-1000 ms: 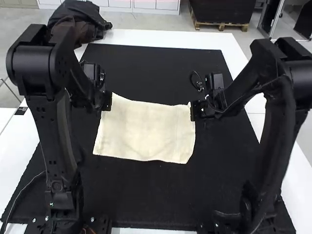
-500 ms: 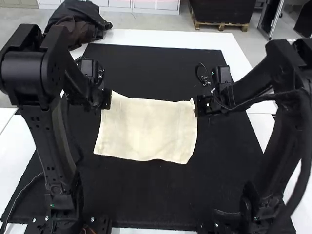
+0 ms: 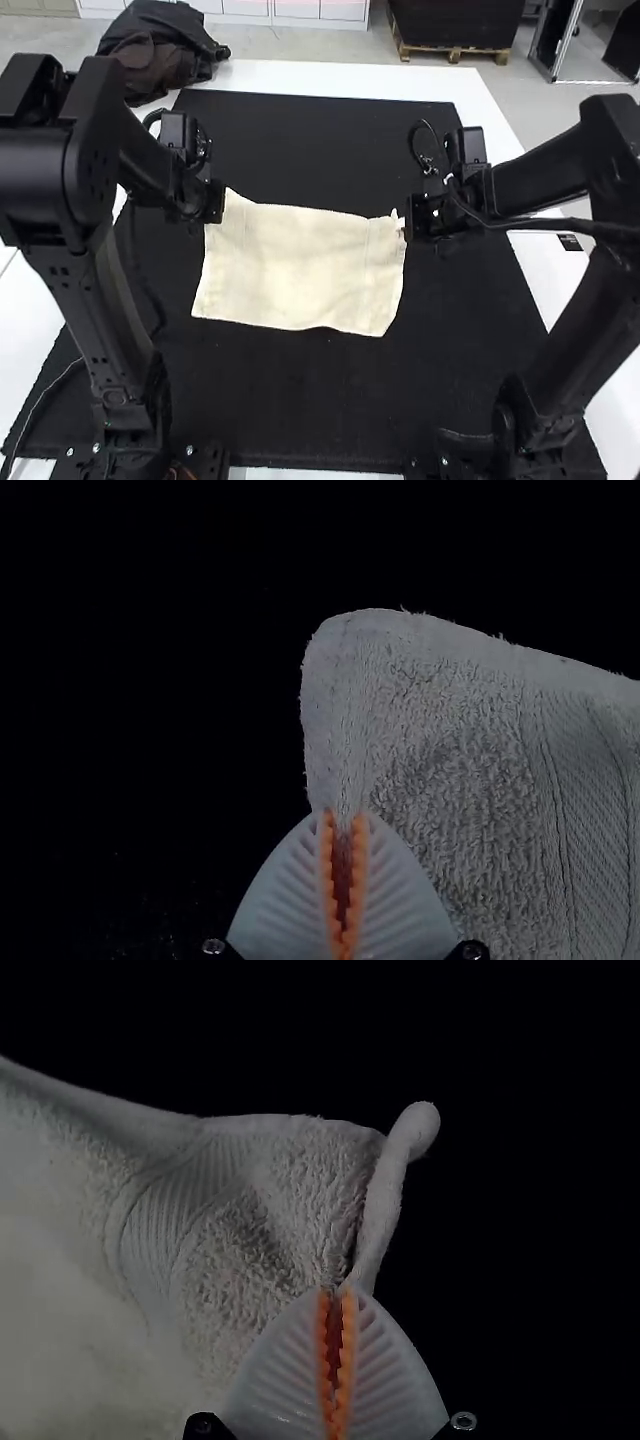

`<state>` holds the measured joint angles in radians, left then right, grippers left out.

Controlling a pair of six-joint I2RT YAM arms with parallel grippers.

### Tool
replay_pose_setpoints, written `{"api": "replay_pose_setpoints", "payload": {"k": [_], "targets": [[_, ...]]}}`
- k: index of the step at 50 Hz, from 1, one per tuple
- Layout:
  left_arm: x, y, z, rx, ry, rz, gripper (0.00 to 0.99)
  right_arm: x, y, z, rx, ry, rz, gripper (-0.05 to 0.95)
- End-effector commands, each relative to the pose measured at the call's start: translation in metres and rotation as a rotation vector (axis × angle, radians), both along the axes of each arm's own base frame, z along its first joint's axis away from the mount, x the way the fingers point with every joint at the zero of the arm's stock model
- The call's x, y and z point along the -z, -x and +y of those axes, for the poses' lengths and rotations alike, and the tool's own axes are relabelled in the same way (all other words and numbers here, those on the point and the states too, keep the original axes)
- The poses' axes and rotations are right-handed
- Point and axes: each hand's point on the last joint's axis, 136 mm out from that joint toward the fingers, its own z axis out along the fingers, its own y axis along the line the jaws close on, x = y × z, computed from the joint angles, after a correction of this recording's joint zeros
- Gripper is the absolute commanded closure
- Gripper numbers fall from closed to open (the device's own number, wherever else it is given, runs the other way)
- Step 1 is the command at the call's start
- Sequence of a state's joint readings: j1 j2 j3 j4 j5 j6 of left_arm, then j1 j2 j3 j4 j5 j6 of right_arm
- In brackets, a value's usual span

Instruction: Fold the towel.

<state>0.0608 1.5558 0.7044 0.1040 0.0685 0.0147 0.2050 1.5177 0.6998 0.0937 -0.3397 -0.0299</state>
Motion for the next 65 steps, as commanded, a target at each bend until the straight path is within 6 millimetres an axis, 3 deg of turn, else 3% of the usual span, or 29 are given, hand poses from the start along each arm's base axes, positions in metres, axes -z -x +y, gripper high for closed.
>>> {"api": "replay_pose_setpoints", "payload": {"k": [1,26,48,65], "targets": [[-0.012,0.002,0.003,0.013,-0.023,-0.023,0.972,-0.013,0.003,-0.002,0.008,-0.04,-0.007,0.93],[-0.003,0.036,0.0,0.034,-0.02,0.103,0.97,-0.01,0.042,0.0,-0.014,-0.066,0.095,0.93],[-0.019,0.062,0.001,0.036,-0.034,0.077,0.972,-0.01,0.074,0.0,-0.034,-0.07,0.159,0.93],[0.002,0.087,0.005,0.035,-0.067,0.171,0.972,0.007,0.102,0.006,-0.064,-0.061,0.223,0.93]]}}
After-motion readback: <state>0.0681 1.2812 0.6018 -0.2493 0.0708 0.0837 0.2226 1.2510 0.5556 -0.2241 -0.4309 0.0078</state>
